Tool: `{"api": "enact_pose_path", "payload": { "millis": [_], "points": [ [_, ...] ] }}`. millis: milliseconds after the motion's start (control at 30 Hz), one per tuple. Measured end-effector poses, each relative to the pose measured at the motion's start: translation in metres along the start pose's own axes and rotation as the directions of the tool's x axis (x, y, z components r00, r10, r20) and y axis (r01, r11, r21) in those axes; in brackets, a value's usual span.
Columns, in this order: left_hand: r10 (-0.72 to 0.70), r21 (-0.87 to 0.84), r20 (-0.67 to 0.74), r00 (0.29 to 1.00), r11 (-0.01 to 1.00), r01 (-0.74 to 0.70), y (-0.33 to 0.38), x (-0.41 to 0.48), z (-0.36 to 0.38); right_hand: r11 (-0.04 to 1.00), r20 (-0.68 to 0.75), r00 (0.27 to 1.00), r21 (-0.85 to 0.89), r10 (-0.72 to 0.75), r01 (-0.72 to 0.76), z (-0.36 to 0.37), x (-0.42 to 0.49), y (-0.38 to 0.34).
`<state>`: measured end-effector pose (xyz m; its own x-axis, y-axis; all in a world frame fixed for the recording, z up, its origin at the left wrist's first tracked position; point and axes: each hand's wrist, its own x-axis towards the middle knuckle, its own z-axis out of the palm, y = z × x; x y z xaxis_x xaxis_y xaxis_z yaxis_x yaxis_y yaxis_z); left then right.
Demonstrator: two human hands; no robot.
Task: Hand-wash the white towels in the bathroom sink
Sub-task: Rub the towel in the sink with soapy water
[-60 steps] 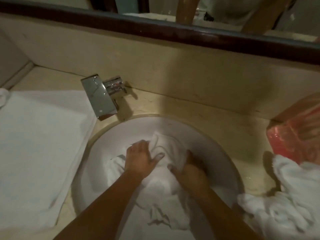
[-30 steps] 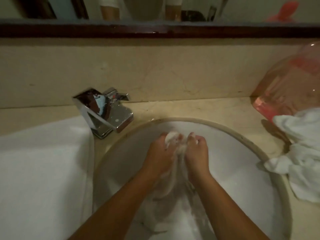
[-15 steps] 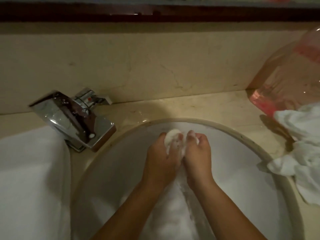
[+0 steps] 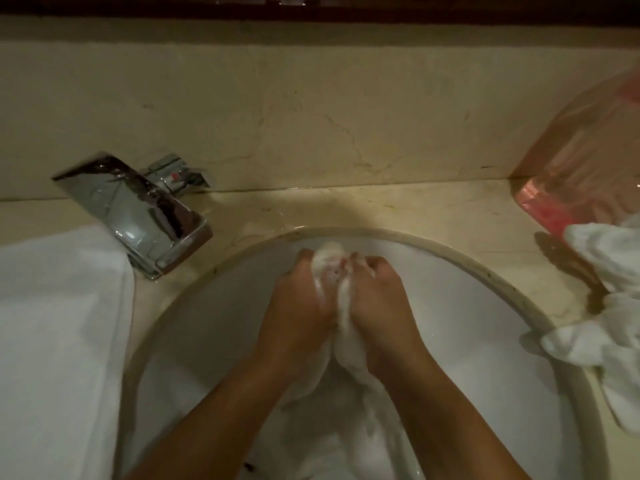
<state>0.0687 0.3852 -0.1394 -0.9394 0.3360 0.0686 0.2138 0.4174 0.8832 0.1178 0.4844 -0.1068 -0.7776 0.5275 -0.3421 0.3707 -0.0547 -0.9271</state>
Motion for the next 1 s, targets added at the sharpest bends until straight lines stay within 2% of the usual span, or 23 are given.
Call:
{"api": "enact_pose_path", "payload": {
  "millis": [67, 100, 267, 333, 467, 533, 633, 667, 767, 833, 933, 1000],
  "points": [
    [-0.057, 0.041, -0.006, 0.998, 0.998, 0.057, -0.008, 0.004, -0.004, 0.999, 0.098, 0.995, 0.022, 0.027, -0.029, -0.002, -0.004, 0.0],
    [-0.043, 0.06, -0.004, 0.999, 0.997, 0.044, -0.008, 0.003, -0.005, 1.0, 0.098, 0.995, 0.024, 0.018, -0.02, -0.004, -0.007, -0.001],
    [0.229, 0.027, -0.022, 0.973, 0.973, -0.228, 0.021, -0.014, -0.001, 0.994, -0.151, 0.985, 0.059, -0.079, 0.089, -0.013, -0.003, -0.005],
    [0.246, 0.064, -0.025, 0.969, 0.968, -0.244, 0.021, -0.016, 0.0, 0.997, -0.073, 0.994, 0.015, -0.079, 0.08, -0.014, -0.003, -0.006],
    [0.143, 0.108, -0.024, 0.989, 0.984, -0.14, 0.002, -0.007, -0.007, 0.997, 0.165, 0.985, 0.048, 0.056, -0.065, -0.013, -0.011, -0.004],
    [0.157, 0.083, 0.01, 0.988, 0.984, -0.157, 0.002, -0.007, -0.009, 0.997, 0.119, 0.993, 0.062, 0.026, -0.033, -0.012, -0.013, -0.002],
    [0.263, 0.083, 0.03, 0.964, 0.961, -0.264, 0.004, -0.013, -0.003, 0.997, -0.08, 0.994, 0.021, -0.07, 0.072, -0.012, -0.008, -0.001],
    [0.262, 0.094, 0.04, 0.964, 0.96, -0.265, 0.001, -0.013, -0.001, 0.996, -0.087, 0.993, 0.015, -0.081, 0.083, -0.012, -0.006, 0.0],
    [0.17, 0.115, 0.06, 0.984, 0.978, -0.176, -0.005, -0.01, -0.001, 0.999, 0.053, 0.998, -0.027, 0.023, -0.021, -0.011, -0.006, -0.002],
    [0.121, 0.118, 0.058, 0.991, 0.985, -0.127, -0.006, -0.01, -0.001, 0.998, 0.119, 0.992, 0.03, 0.052, -0.056, -0.014, -0.007, -0.002],
    [0.057, 0.063, 0.035, 0.998, 0.996, -0.059, -0.005, -0.012, 0.001, 0.996, 0.094, 0.994, 0.058, 0.059, -0.064, -0.017, -0.011, -0.006],
    [-0.031, -0.032, 0.103, 0.994, 0.999, 0.035, 0.001, -0.008, 0.0, 0.992, 0.049, 0.996, 0.096, 0.081, -0.086, -0.019, -0.013, -0.008]
  ]
}}
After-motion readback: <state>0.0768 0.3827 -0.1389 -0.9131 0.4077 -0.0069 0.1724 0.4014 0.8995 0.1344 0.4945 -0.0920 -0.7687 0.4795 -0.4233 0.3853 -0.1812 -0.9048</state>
